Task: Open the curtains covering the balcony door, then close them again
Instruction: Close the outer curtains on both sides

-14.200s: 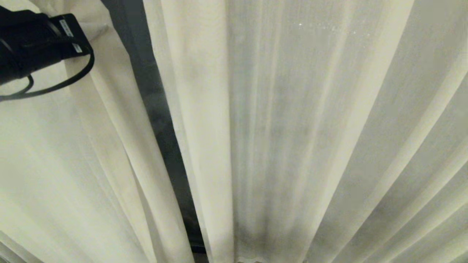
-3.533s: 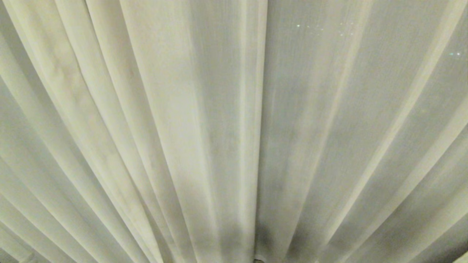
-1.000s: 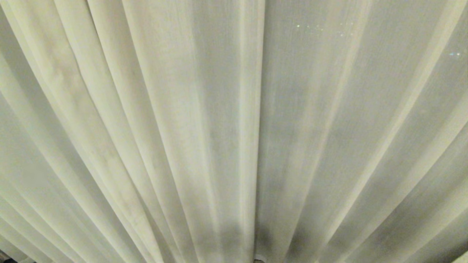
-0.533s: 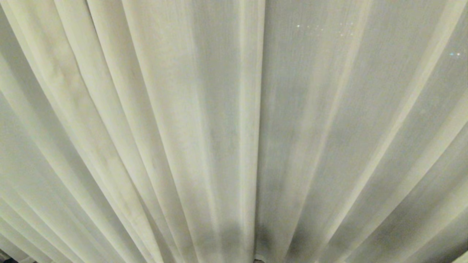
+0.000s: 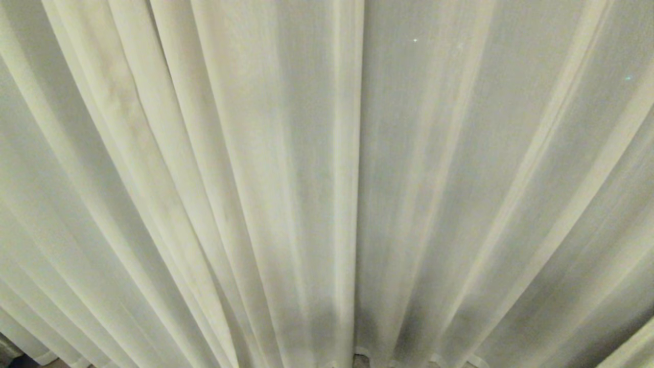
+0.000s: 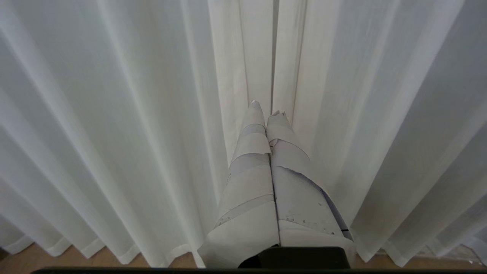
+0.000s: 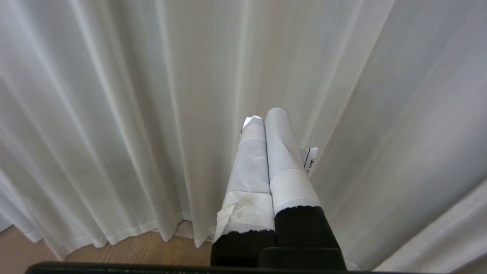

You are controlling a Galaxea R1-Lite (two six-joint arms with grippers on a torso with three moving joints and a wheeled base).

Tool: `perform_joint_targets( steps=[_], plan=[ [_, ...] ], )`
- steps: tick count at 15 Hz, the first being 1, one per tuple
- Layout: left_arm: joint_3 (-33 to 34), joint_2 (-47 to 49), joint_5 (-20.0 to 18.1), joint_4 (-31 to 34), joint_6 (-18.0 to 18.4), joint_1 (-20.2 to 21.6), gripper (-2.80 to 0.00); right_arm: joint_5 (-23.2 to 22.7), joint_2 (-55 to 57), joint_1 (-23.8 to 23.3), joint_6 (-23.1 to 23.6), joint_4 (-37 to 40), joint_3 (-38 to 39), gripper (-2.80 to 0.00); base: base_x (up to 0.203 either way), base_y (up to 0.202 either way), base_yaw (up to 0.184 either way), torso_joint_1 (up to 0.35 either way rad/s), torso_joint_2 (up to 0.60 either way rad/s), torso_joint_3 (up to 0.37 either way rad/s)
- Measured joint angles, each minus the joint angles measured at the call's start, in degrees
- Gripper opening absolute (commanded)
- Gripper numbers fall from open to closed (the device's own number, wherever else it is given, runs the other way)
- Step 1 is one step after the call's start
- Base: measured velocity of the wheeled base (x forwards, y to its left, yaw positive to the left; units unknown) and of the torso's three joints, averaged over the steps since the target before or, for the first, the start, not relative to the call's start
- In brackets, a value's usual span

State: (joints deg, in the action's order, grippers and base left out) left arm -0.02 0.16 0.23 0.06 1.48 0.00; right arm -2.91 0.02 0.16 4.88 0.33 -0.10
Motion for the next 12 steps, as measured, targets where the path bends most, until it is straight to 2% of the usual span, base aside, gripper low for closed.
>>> perform_joint_targets(
  steps=[9, 12],
  plan=[
    [0.0, 0.0, -0.3, -0.1, -0.3, 0.0, -2.80, 0.0, 0.0, 0.0, 0.0, 0.0, 0.0, -2.80, 0.000, 0.000, 0.000, 0.004, 0.00, -0.001],
    [0.0, 0.0, -0.5, -0.1, -0.1, 0.0, -2.80, 0.0, 0.0, 0.0, 0.0, 0.0, 0.0, -2.80, 0.000, -0.106, 0.019, 0.004, 0.00, 0.000]
  ],
)
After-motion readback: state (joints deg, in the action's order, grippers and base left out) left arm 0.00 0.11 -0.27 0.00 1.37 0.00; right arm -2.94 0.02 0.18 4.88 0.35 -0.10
